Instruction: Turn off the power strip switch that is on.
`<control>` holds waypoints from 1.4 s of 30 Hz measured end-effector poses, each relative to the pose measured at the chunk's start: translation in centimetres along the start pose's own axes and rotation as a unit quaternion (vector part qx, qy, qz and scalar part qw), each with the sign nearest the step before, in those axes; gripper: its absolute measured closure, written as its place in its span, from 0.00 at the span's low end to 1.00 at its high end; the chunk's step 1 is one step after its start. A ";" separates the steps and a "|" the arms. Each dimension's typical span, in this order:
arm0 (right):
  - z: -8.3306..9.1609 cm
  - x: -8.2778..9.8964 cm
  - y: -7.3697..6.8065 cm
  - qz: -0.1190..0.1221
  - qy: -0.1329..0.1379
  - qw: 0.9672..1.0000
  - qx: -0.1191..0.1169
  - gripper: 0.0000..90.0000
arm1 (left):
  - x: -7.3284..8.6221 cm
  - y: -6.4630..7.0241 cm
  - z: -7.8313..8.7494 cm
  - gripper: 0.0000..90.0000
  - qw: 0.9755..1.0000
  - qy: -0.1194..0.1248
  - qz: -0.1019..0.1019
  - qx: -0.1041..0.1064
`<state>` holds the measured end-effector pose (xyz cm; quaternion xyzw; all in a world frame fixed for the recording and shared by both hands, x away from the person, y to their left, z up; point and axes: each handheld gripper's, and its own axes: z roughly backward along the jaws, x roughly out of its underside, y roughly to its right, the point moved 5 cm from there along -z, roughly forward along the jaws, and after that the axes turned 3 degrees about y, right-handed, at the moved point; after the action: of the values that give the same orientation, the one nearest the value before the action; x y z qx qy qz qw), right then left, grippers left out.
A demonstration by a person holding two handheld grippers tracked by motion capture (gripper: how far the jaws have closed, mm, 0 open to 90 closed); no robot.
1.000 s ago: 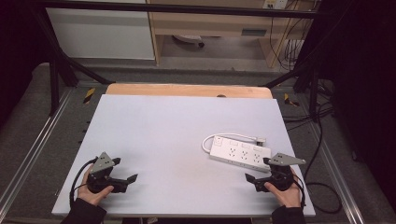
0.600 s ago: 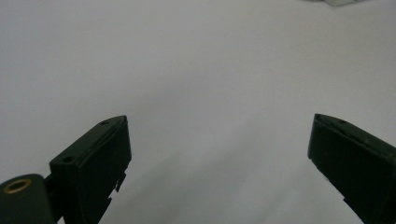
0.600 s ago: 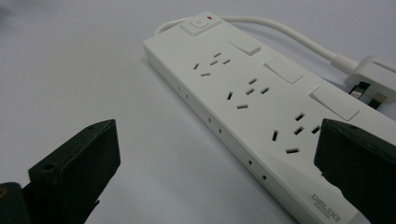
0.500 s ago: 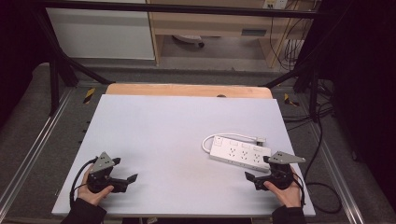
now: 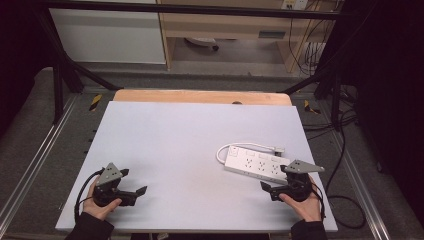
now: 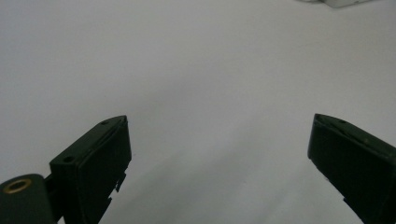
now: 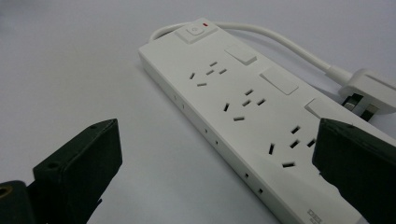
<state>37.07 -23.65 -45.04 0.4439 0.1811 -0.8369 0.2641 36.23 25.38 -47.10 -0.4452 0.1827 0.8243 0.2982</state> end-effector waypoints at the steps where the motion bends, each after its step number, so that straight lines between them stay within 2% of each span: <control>1: 0.0 -0.1 0.0 0.000 -0.001 1.000 0.001 0.03 | 0.0 0.0 0.0 0.07 1.000 0.000 0.000 0.000; 12: -0.2 -1.1 -0.1 -0.001 0.007 1.000 0.000 0.13 | 0.0 0.0 0.0 0.07 1.000 0.000 0.000 -0.001; 25: -0.5 -1.8 -0.1 0.003 0.015 1.000 0.000 0.32 | 0.0 0.0 0.0 0.07 1.000 -0.001 0.000 -0.001; 42: -1.6 -3.2 0.1 -0.013 0.020 1.000 -0.002 0.56 | 0.0 -0.1 0.0 0.07 1.000 0.000 0.000 -0.001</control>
<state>39.63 -21.95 -43.26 0.4579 0.1943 -0.8306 0.2503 36.27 25.43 -47.14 -0.4451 0.1817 0.8247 0.2978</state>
